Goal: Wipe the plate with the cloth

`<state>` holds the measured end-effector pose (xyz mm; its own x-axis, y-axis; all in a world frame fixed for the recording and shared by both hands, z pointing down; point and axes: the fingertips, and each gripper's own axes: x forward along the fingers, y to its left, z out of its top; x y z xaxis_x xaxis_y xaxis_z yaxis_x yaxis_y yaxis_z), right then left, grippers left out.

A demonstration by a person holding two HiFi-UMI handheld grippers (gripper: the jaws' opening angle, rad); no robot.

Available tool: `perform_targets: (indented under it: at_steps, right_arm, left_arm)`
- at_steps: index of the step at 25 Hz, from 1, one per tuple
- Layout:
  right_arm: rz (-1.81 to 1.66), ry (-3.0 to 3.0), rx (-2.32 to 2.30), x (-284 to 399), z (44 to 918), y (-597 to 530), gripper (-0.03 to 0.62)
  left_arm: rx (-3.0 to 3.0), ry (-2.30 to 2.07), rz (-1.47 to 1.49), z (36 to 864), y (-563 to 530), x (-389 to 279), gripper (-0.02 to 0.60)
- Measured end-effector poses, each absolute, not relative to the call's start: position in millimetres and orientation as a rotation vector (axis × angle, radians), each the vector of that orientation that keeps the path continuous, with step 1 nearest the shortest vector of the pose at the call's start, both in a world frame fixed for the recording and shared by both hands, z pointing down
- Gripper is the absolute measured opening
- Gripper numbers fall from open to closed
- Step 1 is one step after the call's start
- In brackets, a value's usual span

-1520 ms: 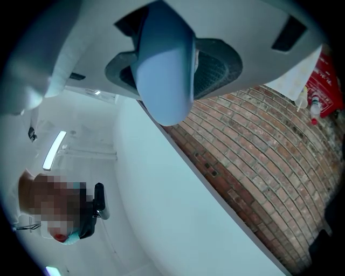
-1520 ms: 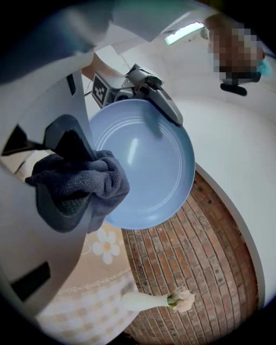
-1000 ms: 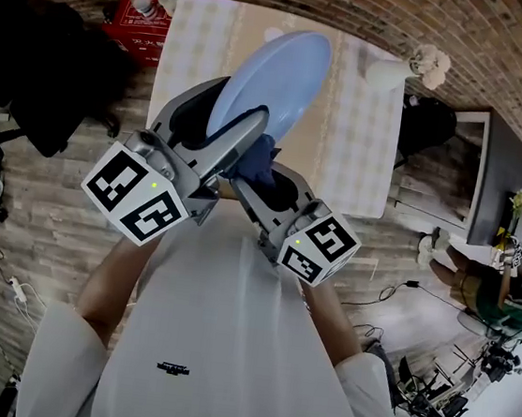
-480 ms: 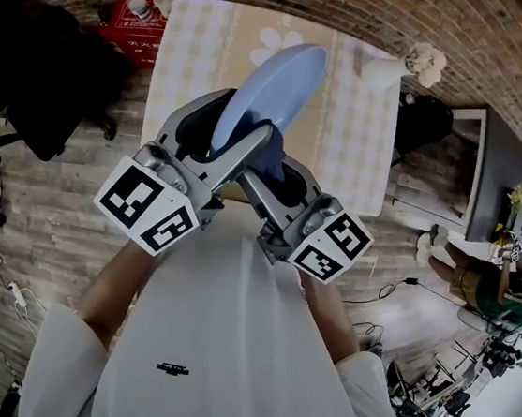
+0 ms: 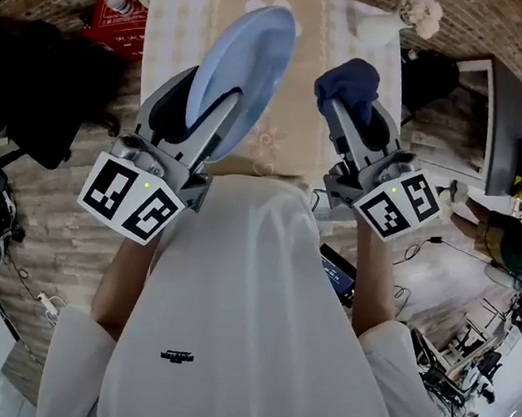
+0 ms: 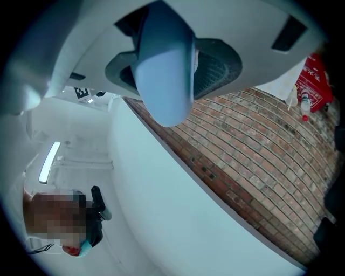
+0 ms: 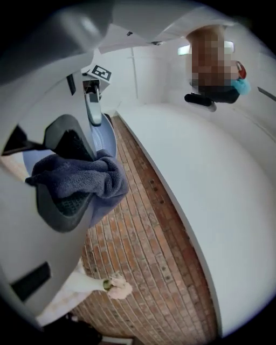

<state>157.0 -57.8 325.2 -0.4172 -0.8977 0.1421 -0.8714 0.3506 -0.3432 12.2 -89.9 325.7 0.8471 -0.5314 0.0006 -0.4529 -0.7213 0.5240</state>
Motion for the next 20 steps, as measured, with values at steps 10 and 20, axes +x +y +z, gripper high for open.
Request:
perform_targets:
  at_steps: [10,20]
  right_arm:
    - [-0.627,2.451,-2.087,195.9,397.2,-27.3,0.143]
    - [-0.723,2.454,-2.081,193.6,415.7,-14.4,0.143]
  left_arm:
    - [2.477,-0.709,-0.153,340.5,-89.6,10.2,0.242]
    - [2.459,-0.717,-0.120,351.6,-85.6,8.9,0.242]
